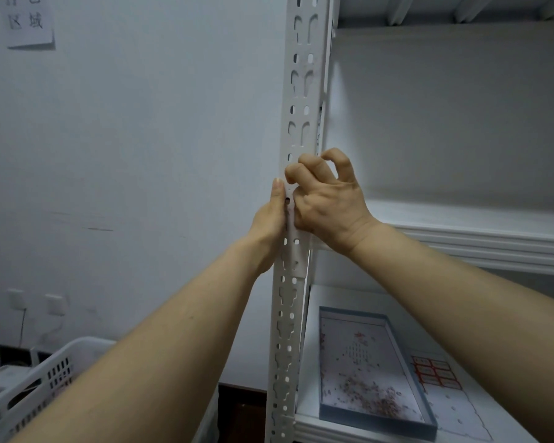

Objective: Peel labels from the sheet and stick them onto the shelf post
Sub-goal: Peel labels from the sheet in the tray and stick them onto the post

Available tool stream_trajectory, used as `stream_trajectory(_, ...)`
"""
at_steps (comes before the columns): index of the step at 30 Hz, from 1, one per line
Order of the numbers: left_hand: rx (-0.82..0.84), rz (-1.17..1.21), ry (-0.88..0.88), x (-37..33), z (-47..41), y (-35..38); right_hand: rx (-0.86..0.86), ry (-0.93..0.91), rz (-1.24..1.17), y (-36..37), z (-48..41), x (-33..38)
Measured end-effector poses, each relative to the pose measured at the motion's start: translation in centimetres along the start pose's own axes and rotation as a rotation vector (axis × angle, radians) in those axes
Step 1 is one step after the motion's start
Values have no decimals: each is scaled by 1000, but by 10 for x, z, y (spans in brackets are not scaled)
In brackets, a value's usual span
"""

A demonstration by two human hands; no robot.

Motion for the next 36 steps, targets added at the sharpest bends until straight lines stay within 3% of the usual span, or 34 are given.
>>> stream_trajectory(4, -16, 3, -29, -1, 1, 0, 22, 34, 2, -3, 12, -4)
stream_trajectory(9, -30, -7, -35, -4, 4, 2, 19, 207, -35, -16, 33, -25)
stream_trajectory(13, -47, 5, -63, -4, 9, 2, 85, 350, -216, -17, 33, -25)
stream_trajectory(16, -154, -44, -67, 4, 14, 2, 175, 671, -655, -18, 45, -19)
stream_trajectory(19, -570, -244, 8, 16, 38, -19, 303, 1175, -1074, -17, 74, -5)
stream_trajectory(20, -629, -289, 78, 17, 51, -21, 341, 1342, -1223, -17, 86, 3)
stream_trajectory(22, -505, -378, 275, 19, 71, -10, 363, 1566, -1426, -19, 102, 15)
stream_trajectory(24, -310, -453, 421, 23, 83, 8, 349, 1702, -1505, -22, 113, 20)
stream_trajectory(26, -226, -512, 514, 24, 91, 24, 333, 1830, -1541, -26, 125, 23)
stream_trajectory(31, -159, -645, 636, 32, 94, 54, 322, 2079, -1596, -38, 155, 20)
stream_trajectory(36, -109, -716, 634, 38, 88, 81, 291, 2208, -1637, -42, 182, 15)
Point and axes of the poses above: each hand's wrist, its own z-axis away from the middle knuckle, its own y-axis out of the palm, x = y × z, the point moved 6 cm from there along -z, towards the middle knuckle, and after that the axes turned 6 degrees about -z, right-handed, at the moved point
